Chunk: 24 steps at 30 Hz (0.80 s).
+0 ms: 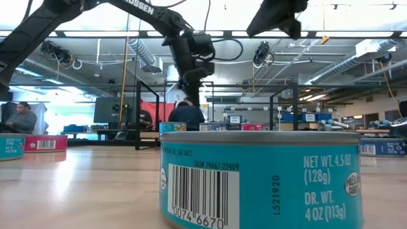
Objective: Stack canned seafood by type on shelf
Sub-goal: Move the bottom left blue tuna can to the center of the table
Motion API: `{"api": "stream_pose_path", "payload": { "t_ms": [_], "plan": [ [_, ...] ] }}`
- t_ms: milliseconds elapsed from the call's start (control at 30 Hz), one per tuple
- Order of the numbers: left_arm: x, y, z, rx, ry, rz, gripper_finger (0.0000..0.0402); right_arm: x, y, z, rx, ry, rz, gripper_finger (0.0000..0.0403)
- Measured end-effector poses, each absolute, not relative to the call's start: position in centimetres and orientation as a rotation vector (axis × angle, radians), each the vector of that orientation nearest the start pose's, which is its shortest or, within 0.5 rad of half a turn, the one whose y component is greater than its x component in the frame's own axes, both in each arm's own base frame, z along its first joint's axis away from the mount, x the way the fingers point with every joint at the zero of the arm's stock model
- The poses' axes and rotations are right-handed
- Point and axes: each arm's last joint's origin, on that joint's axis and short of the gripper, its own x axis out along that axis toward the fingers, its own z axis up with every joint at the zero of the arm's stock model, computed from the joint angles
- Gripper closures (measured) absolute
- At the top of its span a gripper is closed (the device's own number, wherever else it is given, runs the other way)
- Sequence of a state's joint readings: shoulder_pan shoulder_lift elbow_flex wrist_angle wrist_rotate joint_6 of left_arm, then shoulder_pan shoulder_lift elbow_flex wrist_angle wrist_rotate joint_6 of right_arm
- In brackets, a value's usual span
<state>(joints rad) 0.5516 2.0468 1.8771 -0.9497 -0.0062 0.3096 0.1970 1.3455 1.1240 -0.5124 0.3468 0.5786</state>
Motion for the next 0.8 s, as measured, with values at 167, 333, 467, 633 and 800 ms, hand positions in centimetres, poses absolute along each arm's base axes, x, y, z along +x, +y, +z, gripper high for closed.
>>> {"api": "stream_pose_path", "payload": {
  "t_ms": [167, 333, 467, 633, 800],
  "plan": [
    [38.7, 22.0, 27.5, -0.083, 0.978, 0.225, 0.0399, 26.3, 4.7, 31.4, 0.326, 0.610, -0.320, 0.0395],
    [40.6, 21.0, 27.8, -0.110, 0.798, 0.179, 0.0400, 24.6, 5.2, 30.6, 0.339, 0.571, -0.279, 0.0399],
    [42.2, 19.6, 28.7, -0.080, 0.674, 0.163, 0.0400, 23.2, 6.0, 29.1, 0.393, 0.500, -0.230, 0.0399],
    [44.2, 17.1, 29.9, -0.049, 0.526, 0.131, 0.0401, 21.4, 6.8, 26.9, 0.455, 0.433, -0.190, 0.0399],
    [45.8, 14.7, 31.2, -0.036, 0.385, 0.137, 0.0401, 19.3, 7.2, 25.8, 0.482, 0.414, -0.153, 0.0399]
  ]
}}
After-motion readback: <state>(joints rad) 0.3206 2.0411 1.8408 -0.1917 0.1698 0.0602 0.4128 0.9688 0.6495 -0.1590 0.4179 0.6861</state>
